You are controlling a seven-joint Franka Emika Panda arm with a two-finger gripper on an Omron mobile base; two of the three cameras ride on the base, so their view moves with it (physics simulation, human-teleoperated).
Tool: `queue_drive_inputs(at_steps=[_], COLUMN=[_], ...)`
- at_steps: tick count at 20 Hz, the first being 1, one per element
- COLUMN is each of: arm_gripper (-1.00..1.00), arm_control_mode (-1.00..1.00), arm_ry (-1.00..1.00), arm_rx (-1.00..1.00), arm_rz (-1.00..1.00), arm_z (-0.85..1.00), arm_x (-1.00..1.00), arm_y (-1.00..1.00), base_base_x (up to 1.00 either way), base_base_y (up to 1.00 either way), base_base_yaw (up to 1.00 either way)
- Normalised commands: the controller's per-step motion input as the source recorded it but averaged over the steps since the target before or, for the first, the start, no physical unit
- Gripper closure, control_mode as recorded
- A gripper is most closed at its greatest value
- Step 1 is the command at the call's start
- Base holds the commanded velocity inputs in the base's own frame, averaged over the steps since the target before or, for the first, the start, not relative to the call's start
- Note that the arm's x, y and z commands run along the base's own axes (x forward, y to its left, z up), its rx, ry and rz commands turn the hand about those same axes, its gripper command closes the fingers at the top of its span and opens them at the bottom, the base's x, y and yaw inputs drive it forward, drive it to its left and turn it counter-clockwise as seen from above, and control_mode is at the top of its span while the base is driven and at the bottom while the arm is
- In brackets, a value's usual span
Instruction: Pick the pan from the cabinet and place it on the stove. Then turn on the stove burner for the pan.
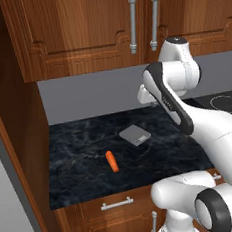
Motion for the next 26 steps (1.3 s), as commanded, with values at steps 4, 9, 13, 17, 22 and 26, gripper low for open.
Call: queue_drive_inputs(at_steps=[4,9,13,17,22,26], arm_gripper=[-1.00,-1.00,-1.00,-1.00,-1.00,-1.00], arm_control_mode=[-1.00,-1.00,-1.00,-1.00,-1.00,-1.00], arm_ry=[-0.01,-0.18,-0.33,-0.36,-0.36,-0.29], arm_rx=[0.00,0.00,0.00,0.00,0.00,0.06], arm_rz=[0.00,0.00,0.00,0.01,0.01,0.00], arm_z=[0.00,0.00,0.06,0.21,0.46,0.63], arm_x=[-0.07,-0.18,-0.24,-0.16,-0.04,0.00], arm_y=[0.02,0.00,-0.04,-0.25,-0.24,-0.10], base_base_x=[0.00,0.00,0.00,0.00,0.00,0.00], base_base_y=[0.00,0.00,0.00,0.00,0.00,0.00], base_base_yaw=[0.00,0.00,0.00,0.00,0.00,0.00])
